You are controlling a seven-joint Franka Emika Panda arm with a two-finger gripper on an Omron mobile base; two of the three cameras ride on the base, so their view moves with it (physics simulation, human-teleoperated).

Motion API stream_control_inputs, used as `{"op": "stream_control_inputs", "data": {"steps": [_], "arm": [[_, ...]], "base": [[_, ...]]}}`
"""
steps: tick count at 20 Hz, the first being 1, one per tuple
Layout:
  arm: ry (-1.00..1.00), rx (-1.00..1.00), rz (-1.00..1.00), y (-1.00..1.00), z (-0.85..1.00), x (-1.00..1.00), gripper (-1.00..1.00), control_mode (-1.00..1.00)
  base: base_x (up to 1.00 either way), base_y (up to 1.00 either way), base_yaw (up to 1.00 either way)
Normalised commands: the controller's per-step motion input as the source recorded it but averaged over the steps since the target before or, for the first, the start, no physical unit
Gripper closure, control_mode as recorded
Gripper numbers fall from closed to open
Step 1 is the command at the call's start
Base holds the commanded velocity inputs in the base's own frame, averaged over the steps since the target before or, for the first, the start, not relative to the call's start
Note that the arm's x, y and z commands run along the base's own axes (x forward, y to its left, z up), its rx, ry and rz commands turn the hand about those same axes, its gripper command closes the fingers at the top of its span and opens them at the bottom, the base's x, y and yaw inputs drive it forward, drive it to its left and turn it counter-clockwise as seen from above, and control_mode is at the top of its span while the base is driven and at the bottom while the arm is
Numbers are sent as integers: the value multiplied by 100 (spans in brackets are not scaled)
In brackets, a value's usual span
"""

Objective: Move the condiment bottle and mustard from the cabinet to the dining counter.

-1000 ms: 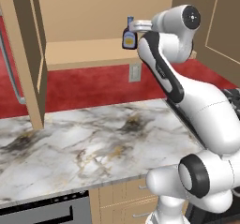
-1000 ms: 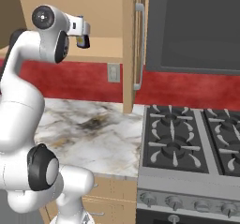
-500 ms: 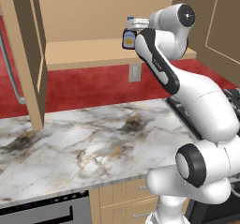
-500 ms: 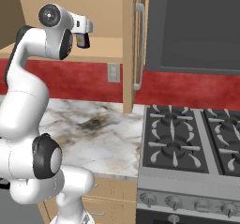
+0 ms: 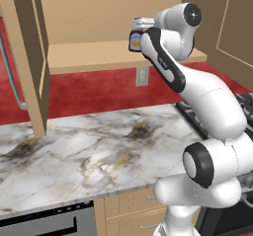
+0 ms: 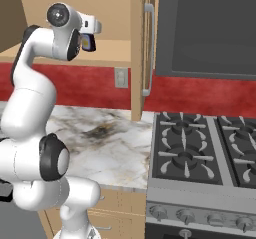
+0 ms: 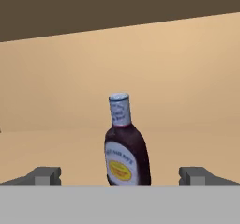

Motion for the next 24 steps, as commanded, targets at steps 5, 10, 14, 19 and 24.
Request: {"op": "stream_control_inputs", "data": {"steps": [5, 10, 14, 19, 24], "arm": [[0, 0, 0, 0, -4, 19, -100, -100], [0, 0, 0, 0, -8, 18, -100, -100], [0, 0, 0, 0, -6, 18, -100, -100], [0, 0, 0, 0, -1, 18, -100, -100], [0, 0, 0, 0, 0, 19, -100, -100]], "base": [[0, 0, 0], [0, 0, 0], [0, 0, 0], [0, 0, 0], [0, 0, 0]]}}
